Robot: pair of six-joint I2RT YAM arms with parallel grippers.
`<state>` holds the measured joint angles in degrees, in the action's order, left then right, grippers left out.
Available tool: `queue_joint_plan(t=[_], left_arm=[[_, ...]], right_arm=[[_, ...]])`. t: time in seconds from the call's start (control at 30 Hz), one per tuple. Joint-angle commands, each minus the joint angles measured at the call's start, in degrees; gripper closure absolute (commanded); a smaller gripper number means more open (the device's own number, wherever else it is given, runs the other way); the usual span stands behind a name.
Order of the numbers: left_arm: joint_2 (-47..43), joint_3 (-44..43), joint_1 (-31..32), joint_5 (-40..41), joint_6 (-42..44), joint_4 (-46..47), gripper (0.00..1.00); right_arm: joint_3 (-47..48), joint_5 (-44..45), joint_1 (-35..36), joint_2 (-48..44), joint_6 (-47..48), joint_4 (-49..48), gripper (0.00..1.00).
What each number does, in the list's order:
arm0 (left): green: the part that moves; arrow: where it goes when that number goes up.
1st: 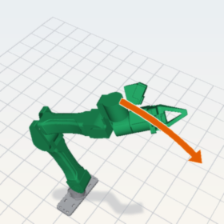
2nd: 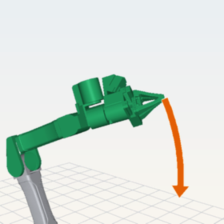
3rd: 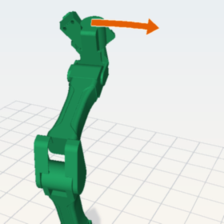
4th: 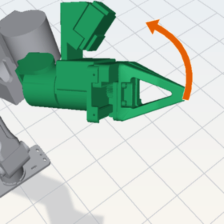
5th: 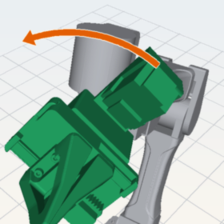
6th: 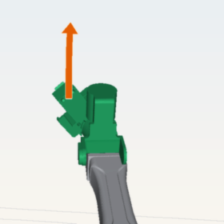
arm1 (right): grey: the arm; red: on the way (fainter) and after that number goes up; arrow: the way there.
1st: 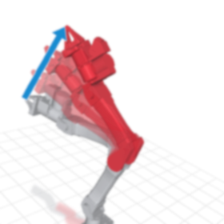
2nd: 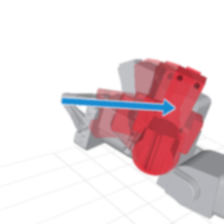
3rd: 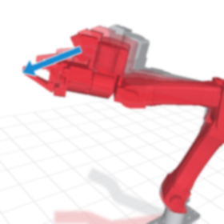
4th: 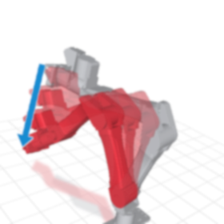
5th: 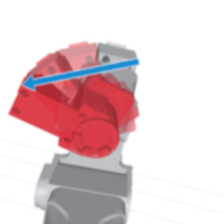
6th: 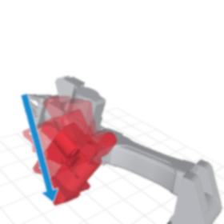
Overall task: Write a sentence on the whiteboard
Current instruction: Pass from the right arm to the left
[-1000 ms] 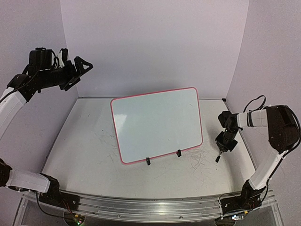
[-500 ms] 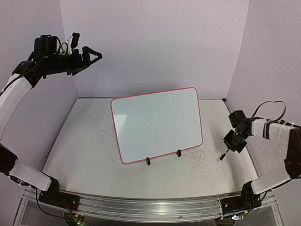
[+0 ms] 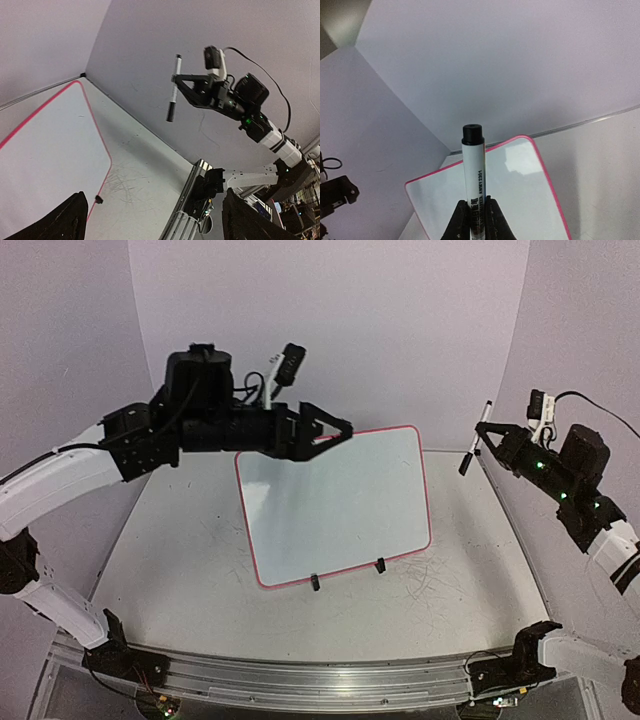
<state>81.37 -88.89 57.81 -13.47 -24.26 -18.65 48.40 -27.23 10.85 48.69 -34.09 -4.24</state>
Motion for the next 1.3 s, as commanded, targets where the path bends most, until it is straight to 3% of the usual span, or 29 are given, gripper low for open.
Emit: queue_joint_plan(t=[0.0,0.1,0.2,0.57,0.8,0.97,1.27], left_arm=[[6.6,2.5,7.3,5.2,1.5,13.6,0.07],[10.3,3.6,9.2,4.0,1.1,21.5,0.12],[11.6,5.0,9.3,1.7,0.6,27.6,0.18],[13.1,4.6,9.3,5.0,1.0,30.9,0.26],[13.6,3.3,9.2,8.9,2.5,31.0,0.51],[14.3,3.0,9.3,9.4,2.6,31.0,0.63],[14.8,2.1,9.2,10.1,2.5,31.0,0.71]], right_arm=[[2.7,-5.9,8.3,3.8,-3.6,-14.4,1.0],[4.0,-3.9,15.5,6.1,-3.3,-18.1,1.0],[3.6,-4.9,18.3,7.6,-6.3,-23.8,1.0],[3.3,-6.5,21.6,10.8,-11.6,-31.1,1.0],[4.1,-6.2,22.6,11.2,-11.4,-31.2,1.0],[3.9,-6.0,23.0,11.1,-11.7,-30.8,1.0],[3.9,-5.6,24.0,11.4,-11.2,-29.8,1.0]])
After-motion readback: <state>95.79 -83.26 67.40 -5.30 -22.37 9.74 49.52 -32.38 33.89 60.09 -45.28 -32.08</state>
